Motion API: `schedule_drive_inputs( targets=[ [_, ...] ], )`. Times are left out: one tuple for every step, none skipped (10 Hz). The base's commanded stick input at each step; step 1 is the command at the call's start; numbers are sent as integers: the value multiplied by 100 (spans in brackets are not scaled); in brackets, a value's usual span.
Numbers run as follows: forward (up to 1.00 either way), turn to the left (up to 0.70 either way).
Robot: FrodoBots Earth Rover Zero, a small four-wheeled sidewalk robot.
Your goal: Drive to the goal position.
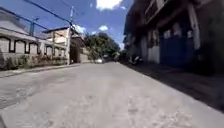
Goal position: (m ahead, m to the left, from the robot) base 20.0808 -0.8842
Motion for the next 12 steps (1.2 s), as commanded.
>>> schedule_drive_inputs(
  targets=[
    [100,0],
    [100,0],
    [100,0],
    [100,0],
    [100,0],
    [100,0],
    [100,0],
    [100,0],
    [100,1],
    [100,2],
    [100,2],
    [100,1]
  ],
)
